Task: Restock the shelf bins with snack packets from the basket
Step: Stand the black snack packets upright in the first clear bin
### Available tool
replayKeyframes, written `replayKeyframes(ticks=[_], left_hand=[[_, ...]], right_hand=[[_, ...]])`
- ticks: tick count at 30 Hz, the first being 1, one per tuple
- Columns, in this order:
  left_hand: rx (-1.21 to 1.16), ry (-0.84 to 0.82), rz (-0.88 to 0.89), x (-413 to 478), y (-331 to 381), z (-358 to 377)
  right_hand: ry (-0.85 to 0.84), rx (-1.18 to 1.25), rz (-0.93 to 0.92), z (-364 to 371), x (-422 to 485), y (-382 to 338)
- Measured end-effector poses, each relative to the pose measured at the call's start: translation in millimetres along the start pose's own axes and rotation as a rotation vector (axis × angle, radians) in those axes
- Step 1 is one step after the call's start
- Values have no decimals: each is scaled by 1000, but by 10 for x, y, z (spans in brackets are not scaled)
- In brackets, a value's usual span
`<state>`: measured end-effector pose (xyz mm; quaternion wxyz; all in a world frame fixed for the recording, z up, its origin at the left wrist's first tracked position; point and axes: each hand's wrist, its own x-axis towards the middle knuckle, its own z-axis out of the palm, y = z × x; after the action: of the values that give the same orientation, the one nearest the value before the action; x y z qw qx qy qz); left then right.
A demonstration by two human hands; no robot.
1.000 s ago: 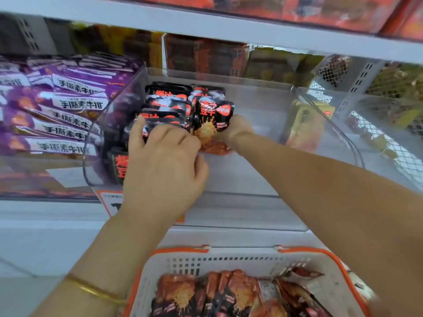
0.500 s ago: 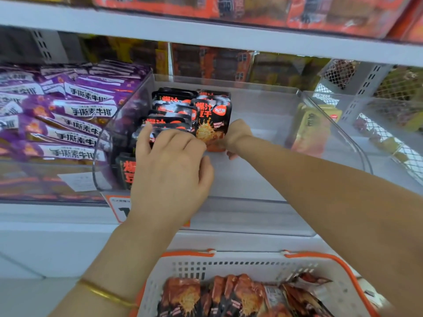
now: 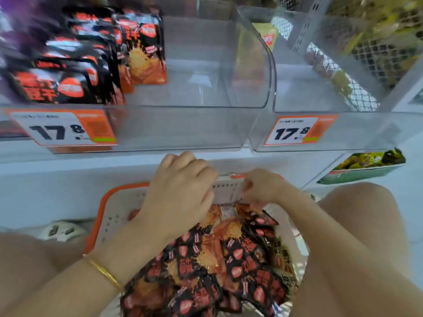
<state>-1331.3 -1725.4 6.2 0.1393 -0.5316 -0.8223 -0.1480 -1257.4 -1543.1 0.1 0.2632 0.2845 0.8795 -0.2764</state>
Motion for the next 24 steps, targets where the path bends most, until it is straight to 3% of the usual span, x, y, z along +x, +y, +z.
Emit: replayKeyframes(ticks=[3, 6, 8, 10, 14, 18, 19, 22, 24], left_hand=[[-4, -162, -1, -40, 52, 225], [-13, -242, -2, -78, 57, 314], [-19, -262, -11, -101, 39, 355], [-29, -274, -16, -97, 21, 385], [-25, -272, 16, -96, 27, 462], [-30, -439, 52, -84, 61, 490], [-32, -505, 50, -92, 51, 495], [-26, -611, 43, -96, 34, 469], [-26, -564, 26, -69, 21, 412]], right_hand=[[-14, -334, 105, 441, 428, 333], [-19, -283, 186, 938, 694, 693], [109, -293, 188, 1140, 738, 836], [177, -365, 156, 1195, 704, 820], [145, -315, 113, 1021, 621, 552], [182, 70, 108, 583, 462, 189], [159, 277, 108, 471, 399, 102], [-19, 910, 126, 276, 230, -54], [-120, 1028, 122, 239, 112, -85]])
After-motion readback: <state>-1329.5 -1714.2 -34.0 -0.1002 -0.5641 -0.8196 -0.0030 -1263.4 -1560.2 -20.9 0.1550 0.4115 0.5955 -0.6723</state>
